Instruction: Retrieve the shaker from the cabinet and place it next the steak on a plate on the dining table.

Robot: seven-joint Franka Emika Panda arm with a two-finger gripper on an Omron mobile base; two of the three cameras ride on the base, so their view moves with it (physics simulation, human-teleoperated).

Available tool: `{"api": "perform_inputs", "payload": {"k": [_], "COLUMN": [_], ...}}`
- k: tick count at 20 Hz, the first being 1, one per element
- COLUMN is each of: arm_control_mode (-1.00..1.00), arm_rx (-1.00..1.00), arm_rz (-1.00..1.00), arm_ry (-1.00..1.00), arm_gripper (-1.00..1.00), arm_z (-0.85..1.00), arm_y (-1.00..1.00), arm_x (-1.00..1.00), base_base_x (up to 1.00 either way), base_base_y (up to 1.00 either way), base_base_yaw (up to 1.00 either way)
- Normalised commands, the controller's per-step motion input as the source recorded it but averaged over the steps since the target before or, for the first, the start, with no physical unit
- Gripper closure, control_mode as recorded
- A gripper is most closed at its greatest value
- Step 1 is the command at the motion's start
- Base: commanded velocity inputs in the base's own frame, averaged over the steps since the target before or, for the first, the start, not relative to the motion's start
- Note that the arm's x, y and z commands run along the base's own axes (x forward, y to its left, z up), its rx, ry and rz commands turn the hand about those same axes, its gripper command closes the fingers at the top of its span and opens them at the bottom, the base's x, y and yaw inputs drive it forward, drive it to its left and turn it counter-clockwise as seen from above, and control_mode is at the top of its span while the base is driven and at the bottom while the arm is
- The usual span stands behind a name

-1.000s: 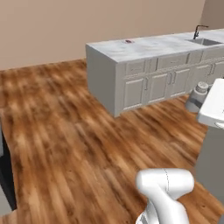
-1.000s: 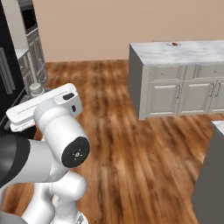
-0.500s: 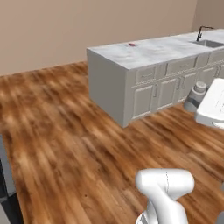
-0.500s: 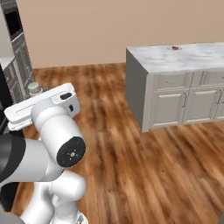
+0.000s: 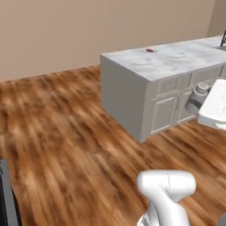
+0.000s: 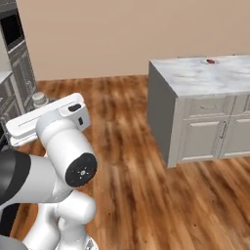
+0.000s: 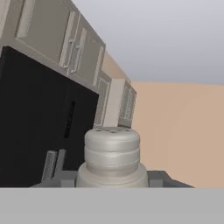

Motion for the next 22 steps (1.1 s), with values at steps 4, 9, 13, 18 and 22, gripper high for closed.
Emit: {"api": "perform_inputs", "payload": {"k": [4,9,13,18,22], "arm_control_mode": [1.0,1.0,1.0,1.0,1.0], "arm_rx": [0.0,0.0,0.0,0.0,0.0], "arm_rz": [0.0,0.0,0.0,0.0,0.0], "arm_ry": [0.0,0.0,0.0,0.0,0.0], "arm_gripper": [1.0,1.0,1.0,1.0,1.0], "arm_z": [0.0,0.0,0.0,0.0,0.0], "arm_y": [0.0,0.0,0.0,0.0,0.0], "arm_x": [0.0,0.0,0.0,0.0,0.0], "base_base_x": [1.0,1.0,1.0,0.99,0.82], "base_base_y": [0.0,-0.12,-0.05,0.6,0.79], "base_base_yaw": [0.11,0.06,-0.1,-0.57,-0.73]}}
